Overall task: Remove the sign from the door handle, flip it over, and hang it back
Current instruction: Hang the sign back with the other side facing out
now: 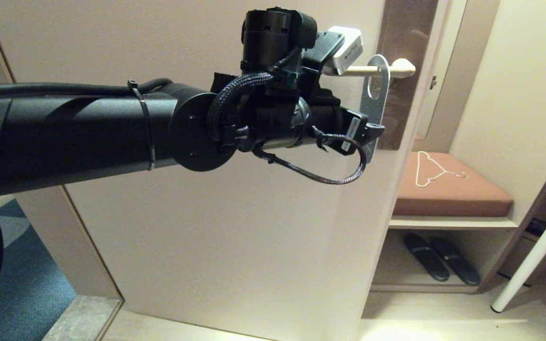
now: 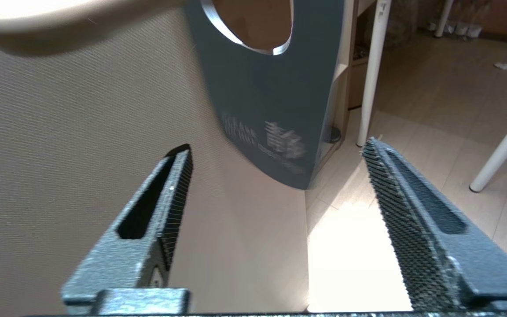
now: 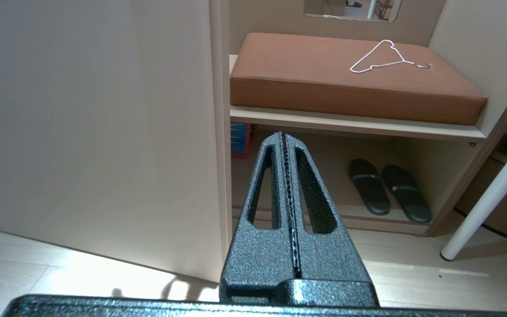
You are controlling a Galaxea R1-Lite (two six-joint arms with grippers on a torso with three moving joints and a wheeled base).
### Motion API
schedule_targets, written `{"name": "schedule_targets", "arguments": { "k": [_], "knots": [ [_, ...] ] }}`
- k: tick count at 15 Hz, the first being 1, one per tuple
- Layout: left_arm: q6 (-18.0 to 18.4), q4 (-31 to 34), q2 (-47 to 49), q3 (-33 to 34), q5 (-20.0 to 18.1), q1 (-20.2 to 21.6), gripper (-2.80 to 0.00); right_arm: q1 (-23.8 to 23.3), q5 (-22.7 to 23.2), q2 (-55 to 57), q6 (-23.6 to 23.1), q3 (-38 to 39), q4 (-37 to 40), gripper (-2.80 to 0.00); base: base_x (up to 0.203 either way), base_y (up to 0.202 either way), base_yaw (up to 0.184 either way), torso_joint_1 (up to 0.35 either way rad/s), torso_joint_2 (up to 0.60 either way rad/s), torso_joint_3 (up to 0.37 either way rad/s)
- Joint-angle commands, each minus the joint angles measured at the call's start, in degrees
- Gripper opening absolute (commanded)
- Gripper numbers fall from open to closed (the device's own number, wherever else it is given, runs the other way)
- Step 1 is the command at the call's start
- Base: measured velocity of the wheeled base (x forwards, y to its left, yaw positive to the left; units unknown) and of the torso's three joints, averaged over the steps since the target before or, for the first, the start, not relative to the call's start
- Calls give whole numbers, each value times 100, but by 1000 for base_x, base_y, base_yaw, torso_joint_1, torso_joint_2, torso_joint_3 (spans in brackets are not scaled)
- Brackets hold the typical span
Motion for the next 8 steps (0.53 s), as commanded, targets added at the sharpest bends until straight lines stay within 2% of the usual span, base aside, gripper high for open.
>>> {"name": "schedule_targets", "arguments": {
  "k": [1, 8],
  "knots": [
    [-2, -3, -52, 1, -8, 44, 0, 1, 0, -2, -4, 2, 0, -280, 0, 0, 0, 0, 0, 0],
    [-27, 32, -430, 173, -13, 420, 0, 0, 0, -2, -3, 2, 0, -280, 0, 0, 0, 0, 0, 0]
  ]
}}
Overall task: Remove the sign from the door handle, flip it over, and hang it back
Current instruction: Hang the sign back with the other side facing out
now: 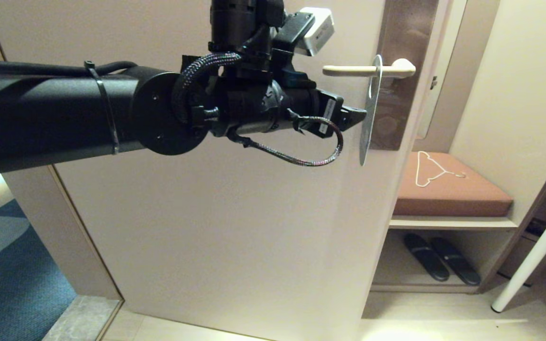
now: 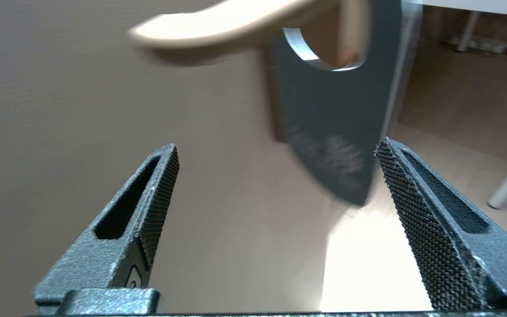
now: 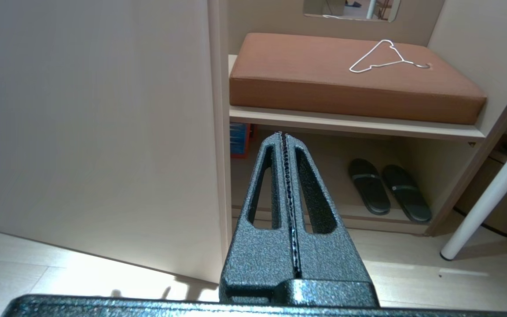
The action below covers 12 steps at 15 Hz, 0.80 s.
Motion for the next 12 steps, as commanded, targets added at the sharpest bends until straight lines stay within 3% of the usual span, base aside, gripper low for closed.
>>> {"name": "schedule_targets", "arguments": {
  "k": [1, 2, 3, 12],
  "knots": [
    [10, 7, -212, 119, -12, 160, 0, 2, 2, -2, 0, 2, 2, -280, 0, 0, 0, 0, 0, 0],
    [17, 12, -282, 206, -25, 251, 0, 2, 2, -2, -7, 2, 2, -280, 0, 0, 0, 0, 0, 0],
    [13, 13, -340, 273, -36, 311, -280, 2, 2, -2, -7, 2, 2, -280, 0, 0, 0, 0, 0, 0],
    [2, -24, -1182, 1383, -19, 588, -280, 2, 2, -2, -6, 2, 3, -280, 0, 0, 0, 0, 0, 0]
  ]
}}
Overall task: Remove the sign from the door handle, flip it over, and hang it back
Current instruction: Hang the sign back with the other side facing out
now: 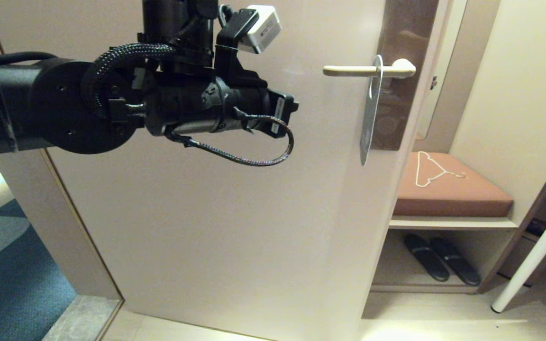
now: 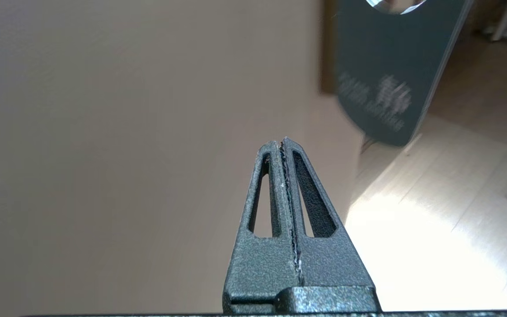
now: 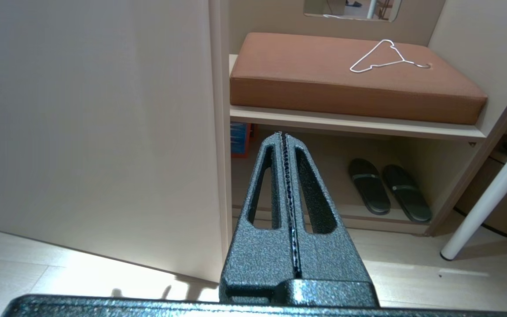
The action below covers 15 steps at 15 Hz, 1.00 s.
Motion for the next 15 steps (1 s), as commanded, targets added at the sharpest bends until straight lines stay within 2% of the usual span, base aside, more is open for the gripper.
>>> {"name": "schedule_targets", "arguments": {
  "k": [1, 3, 6, 8, 11, 15],
  "knots": [
    [2, -4, -377, 345, 1, 152, -280, 1, 4, -2, -2, 0, -4, -280, 0, 0, 0, 0, 0, 0],
    [3, -13, -732, 778, 16, 378, -280, 1, 4, -2, 1, -4, -4, -280, 0, 0, 0, 0, 0, 0],
    [5, -99, -1376, 1631, 21, 929, -280, 1, 22, -2, -52, 2, -4, -280, 0, 0, 0, 0, 0, 0],
    [-2, -543, -1724, 2376, 17, 1354, -280, -6, 22, -2, -43, 2, -4, -280, 0, 0, 0, 0, 0, 0],
    [-5, -1676, -2225, 3757, 16, 2143, -280, 1, 22, -2, -43, 2, -4, -280, 0, 0, 0, 0, 0, 0],
    [-27, -3906, -2674, 5473, -8, 3159, -280, 1, 22, -2, -52, 2, -4, -280, 0, 0, 0, 0, 0, 0]
  ]
}}
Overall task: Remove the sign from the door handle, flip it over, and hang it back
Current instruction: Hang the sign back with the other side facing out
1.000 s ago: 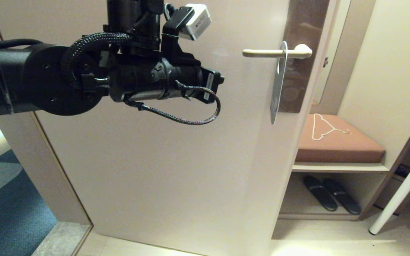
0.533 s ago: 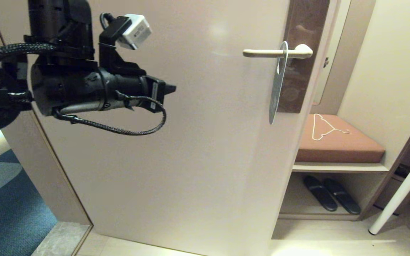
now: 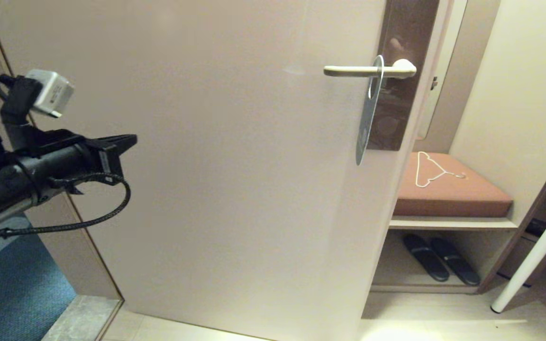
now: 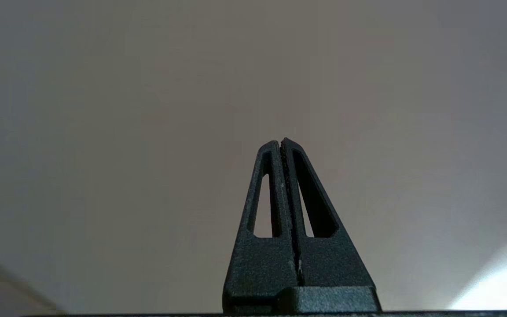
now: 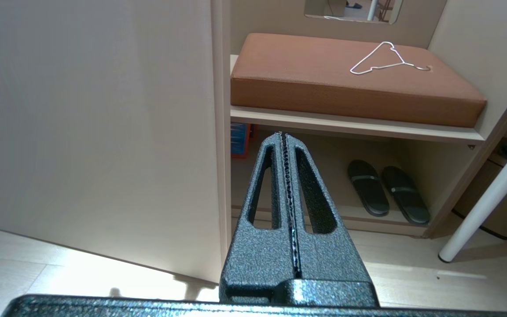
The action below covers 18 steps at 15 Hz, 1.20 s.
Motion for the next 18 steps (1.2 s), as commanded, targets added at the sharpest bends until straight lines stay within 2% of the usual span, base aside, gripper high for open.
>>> {"name": "schedule_targets", "arguments": {
  "k": [1, 4, 11, 15, 18],
  "knots": [
    [-36, -1079, -280, 738, -11, 362, -280, 1, 4, -2, -1, 2, 0, -280, 0, 0, 0, 0, 0, 0],
    [-262, -1878, -748, 1783, -1, 481, -280, 1, -5, -2, 8, 2, 0, -280, 0, 0, 0, 0, 0, 0],
    [-354, -2008, -1765, 3129, 25, 1206, -280, 1, -4, -2, 8, 2, 0, -280, 0, 0, 0, 0, 0, 0],
    [-565, -1814, -3101, 3979, 22, 1214, -280, 1, -3, -2, 8, 2, 0, -280, 0, 0, 0, 0, 0, 0],
    [-576, -843, -4482, 4299, 37, 1213, -280, 1, -5, -2, 17, 2, 0, -280, 0, 0, 0, 0, 0, 0]
  ]
}}
